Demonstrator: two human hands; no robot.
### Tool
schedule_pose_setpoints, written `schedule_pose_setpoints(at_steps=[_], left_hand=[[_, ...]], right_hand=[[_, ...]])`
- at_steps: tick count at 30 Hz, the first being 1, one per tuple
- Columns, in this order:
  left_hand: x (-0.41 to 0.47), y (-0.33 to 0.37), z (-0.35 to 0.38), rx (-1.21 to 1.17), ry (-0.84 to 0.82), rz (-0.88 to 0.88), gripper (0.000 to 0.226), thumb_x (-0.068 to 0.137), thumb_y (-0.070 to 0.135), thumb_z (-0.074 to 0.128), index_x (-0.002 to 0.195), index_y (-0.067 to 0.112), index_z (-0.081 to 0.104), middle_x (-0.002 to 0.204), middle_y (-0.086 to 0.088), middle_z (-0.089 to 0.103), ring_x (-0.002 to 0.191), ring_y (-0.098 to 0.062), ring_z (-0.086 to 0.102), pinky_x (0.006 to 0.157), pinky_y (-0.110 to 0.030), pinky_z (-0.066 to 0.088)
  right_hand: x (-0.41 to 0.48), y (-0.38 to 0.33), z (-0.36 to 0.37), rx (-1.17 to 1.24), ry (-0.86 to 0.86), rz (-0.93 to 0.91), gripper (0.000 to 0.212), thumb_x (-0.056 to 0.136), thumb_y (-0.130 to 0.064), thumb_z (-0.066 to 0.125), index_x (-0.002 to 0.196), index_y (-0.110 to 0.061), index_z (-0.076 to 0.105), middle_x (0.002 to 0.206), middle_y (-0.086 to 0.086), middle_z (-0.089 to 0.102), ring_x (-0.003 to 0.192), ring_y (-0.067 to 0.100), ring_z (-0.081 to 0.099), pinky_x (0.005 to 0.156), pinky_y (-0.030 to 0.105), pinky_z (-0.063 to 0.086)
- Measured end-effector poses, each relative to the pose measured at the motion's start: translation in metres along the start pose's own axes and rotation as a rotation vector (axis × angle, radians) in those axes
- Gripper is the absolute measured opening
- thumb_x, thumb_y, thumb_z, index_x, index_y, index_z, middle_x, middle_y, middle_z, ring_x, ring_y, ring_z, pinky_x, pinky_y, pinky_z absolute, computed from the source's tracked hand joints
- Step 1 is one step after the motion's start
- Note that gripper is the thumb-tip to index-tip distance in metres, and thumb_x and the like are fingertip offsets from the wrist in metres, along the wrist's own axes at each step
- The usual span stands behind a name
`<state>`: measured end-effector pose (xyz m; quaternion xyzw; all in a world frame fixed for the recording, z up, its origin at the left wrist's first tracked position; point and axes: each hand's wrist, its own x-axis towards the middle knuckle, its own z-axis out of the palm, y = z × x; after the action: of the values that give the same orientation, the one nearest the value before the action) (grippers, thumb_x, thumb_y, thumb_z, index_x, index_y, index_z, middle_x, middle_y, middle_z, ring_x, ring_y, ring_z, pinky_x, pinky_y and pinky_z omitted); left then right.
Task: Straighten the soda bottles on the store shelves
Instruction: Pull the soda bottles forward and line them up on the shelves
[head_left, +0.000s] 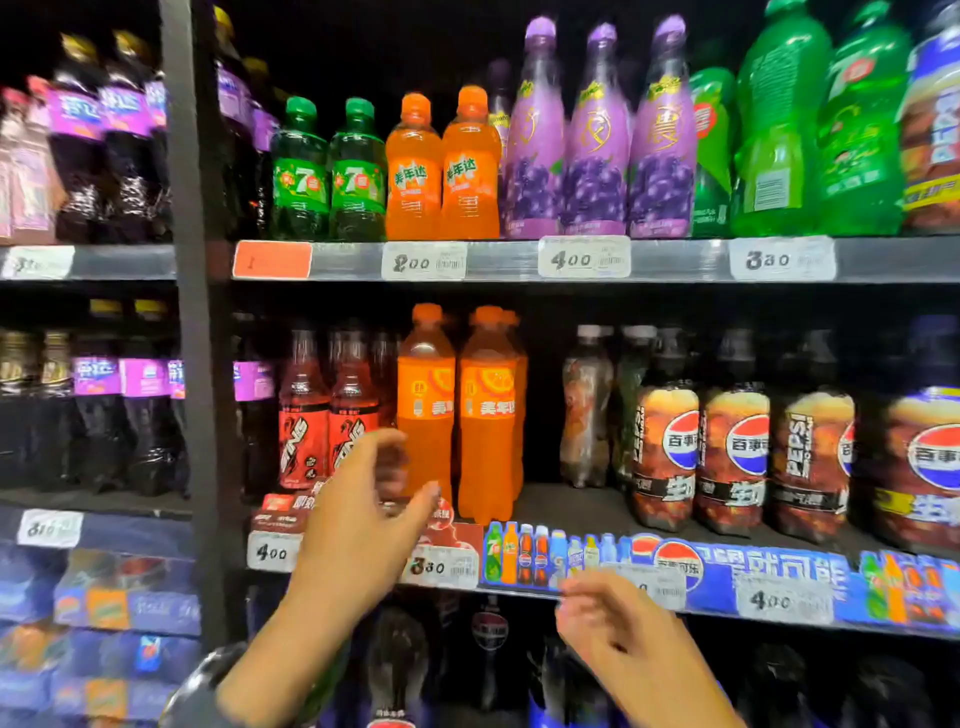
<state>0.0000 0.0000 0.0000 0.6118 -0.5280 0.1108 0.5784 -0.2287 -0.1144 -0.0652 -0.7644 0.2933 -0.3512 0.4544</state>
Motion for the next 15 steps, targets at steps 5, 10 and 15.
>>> schedule_pose_setpoints(at_steps=[5,10,15], left_hand=[[0.062,0.012,0.032,0.259,-0.052,-0.15,0.067,0.074,0.048,0.075,0.126,0.022,0.042,0.115,0.008,0.057,0.108,-0.015,0.056,0.084,-0.028,0.045],[0.079,0.006,0.031,0.37,-0.161,-0.231,0.088,0.074,0.056,0.071,0.137,0.011,0.029,0.126,-0.01,0.056,0.114,-0.029,0.055,0.09,-0.043,0.05],[0.085,0.001,0.023,0.342,-0.231,-0.247,0.082,0.074,0.051,0.075,0.133,0.011,0.035,0.121,-0.007,0.06,0.106,-0.025,0.06,0.08,-0.034,0.05]], right_hand=[[0.092,-0.071,0.017,-0.241,0.27,-0.192,0.059,0.079,-0.031,0.074,0.13,-0.022,0.046,0.118,-0.007,0.054,0.103,0.007,0.054,0.086,0.019,0.045],[0.14,-0.071,0.035,-0.309,0.267,-0.037,0.082,0.073,-0.045,0.076,0.138,-0.014,0.037,0.131,0.005,0.052,0.114,0.02,0.056,0.094,0.04,0.05],[0.143,-0.064,0.042,-0.308,0.254,-0.05,0.072,0.072,-0.047,0.076,0.13,-0.018,0.044,0.123,0.002,0.057,0.108,0.02,0.058,0.09,0.042,0.052]])
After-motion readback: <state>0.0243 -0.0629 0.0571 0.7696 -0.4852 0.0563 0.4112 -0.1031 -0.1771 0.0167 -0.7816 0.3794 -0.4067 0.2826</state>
